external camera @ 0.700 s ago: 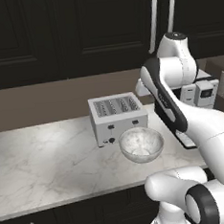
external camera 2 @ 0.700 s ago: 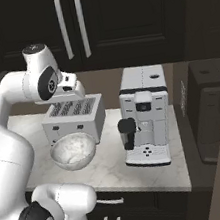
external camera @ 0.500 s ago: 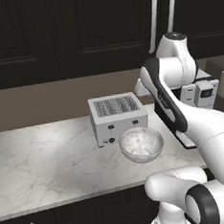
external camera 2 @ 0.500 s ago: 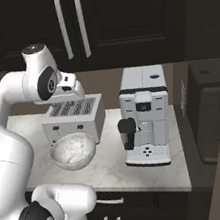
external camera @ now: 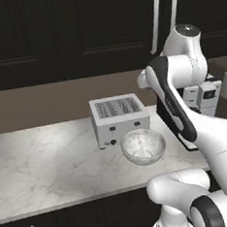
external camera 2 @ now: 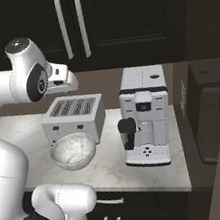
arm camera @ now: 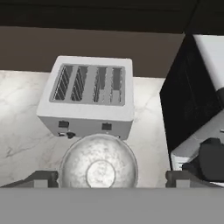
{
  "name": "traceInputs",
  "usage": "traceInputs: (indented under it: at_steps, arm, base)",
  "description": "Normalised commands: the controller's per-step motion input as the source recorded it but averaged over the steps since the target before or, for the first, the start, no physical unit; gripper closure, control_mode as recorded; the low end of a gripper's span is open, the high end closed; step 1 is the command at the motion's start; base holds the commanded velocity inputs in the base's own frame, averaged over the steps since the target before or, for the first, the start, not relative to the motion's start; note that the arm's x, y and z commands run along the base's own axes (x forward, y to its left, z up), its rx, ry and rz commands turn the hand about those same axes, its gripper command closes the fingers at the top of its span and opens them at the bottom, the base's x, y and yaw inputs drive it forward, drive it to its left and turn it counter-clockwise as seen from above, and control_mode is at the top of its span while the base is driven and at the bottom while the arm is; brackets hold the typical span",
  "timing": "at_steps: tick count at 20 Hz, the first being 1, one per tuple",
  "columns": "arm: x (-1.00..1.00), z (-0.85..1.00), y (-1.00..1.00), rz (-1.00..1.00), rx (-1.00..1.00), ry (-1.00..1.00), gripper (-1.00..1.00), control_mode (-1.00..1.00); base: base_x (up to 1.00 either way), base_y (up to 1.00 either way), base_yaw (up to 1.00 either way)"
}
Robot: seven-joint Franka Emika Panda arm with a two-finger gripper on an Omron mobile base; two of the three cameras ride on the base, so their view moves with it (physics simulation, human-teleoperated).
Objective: Open the cabinet and setup a tea strainer by placing it in the bowl upright.
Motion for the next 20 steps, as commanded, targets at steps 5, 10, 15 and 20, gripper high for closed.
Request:
traceInputs:
  at_steps: [5,10,15,20]
  arm:
    - [-0.27,0.95,-0.04,0.0,0.01,-0.5,-1.0,-1.0]
    - [-0.01,1.0,-0.04,0.0,0.01,-0.36,-1.0,-1.0]
    - [0.0,0.84,-0.25,-0.03,0.02,-0.13,-1.0,-1.0]
    - [0.02,0.23,-0.08,-0.01,0.0,0.0,-1.0,-1.0]
  base:
    - [0.0,0.0,0.0]
    - [0.0,0.0,0.0]
    - [0.0,0.0,0.0]
    - [0.0,0.0,0.0]
